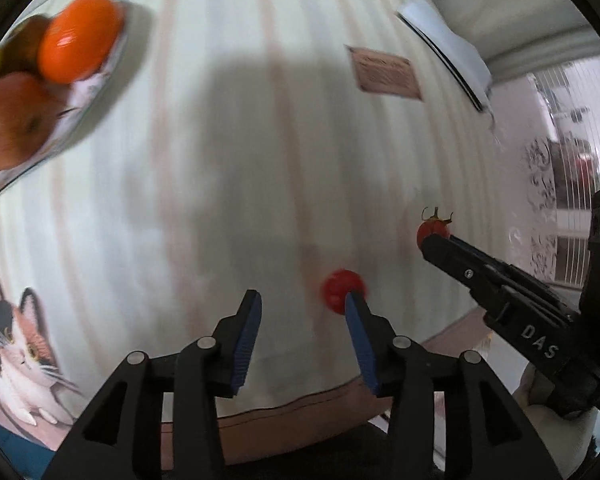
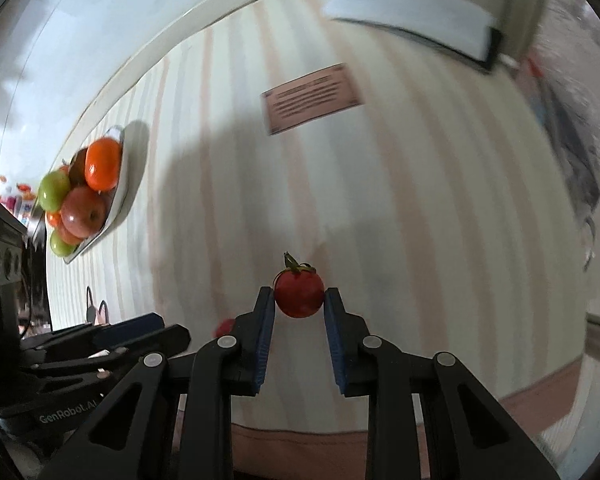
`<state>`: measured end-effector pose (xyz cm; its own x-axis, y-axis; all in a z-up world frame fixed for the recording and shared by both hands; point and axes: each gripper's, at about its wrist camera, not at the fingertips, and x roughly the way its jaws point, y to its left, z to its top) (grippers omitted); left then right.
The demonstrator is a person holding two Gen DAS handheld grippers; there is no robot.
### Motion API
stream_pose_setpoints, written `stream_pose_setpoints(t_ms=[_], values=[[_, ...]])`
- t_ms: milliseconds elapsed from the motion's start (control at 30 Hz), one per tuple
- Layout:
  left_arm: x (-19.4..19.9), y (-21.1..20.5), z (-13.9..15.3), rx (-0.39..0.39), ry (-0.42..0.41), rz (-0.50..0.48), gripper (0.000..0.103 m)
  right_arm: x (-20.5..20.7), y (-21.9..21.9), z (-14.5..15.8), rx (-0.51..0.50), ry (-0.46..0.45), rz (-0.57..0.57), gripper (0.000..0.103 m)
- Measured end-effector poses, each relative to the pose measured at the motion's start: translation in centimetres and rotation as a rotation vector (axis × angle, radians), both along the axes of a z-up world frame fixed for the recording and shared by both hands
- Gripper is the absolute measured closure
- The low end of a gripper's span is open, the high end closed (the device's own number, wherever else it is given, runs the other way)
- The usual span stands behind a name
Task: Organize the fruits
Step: 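Carry both tomatoes in both tools over the plate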
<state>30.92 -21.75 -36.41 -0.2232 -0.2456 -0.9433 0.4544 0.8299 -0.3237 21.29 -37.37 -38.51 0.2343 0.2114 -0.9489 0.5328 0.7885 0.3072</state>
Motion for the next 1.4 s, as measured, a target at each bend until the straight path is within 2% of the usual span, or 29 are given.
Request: stream_pose_setpoints(t_ms=[167,333,367,400,433,633,733,967,1200,1400], values=[[-0.9,-2.5,-0.8,0.001,0.013,-0.055,0.062,-1.7,-1.2,0.2,-0.015,0.008,-0.037,0.075],[-1.9,-4.5,-1.3,0.024,-0.051,-0.119,0.062,-2.7,-1.5,-0.1,-0.016,0.013,-0.06,0.075],[-2.0,-4.8,-1.2,0.033,-0.08,-0.13,0.064,-2.8,-1.4,-0.1,-0.019,0.014,-0.06,0.075],[-2.2,-5.0,-1.2,0.04,-0.105,-0.141,0.074,-2.9,-1.3,-0.1,-0.023,0.015,-0.059,0.075],[-2.4,-5.2,-1.3,0.043,-0.113,-0.152,0.077,-2.9,-1.3,-0.1,-0.025,0.015,-0.058,0.075],[-2.4,-5.1,-1.0,0.036,-0.145,-0.147,0.077,-2.5,-1.0,0.4,-0.04,0.009,-0.041,0.075],[-2.4,-4.8,-0.6,0.028,-0.159,-0.119,0.077,-1.8,-0.6,0.8,-0.045,0.0,-0.02,0.075],[-0.6,0.7,2.8,-0.004,-0.21,0.003,0.077,0.9,1.3,2.4,-0.039,-0.049,0.059,0.075],[3.1,8.6,7.7,-0.043,-0.277,0.219,0.077,6.0,5.6,3.9,0.011,-0.128,0.196,0.075],[6.7,14.5,9.5,-0.02,-0.332,0.38,0.077,11.8,11.0,4.4,0.058,-0.198,0.341,0.075]])
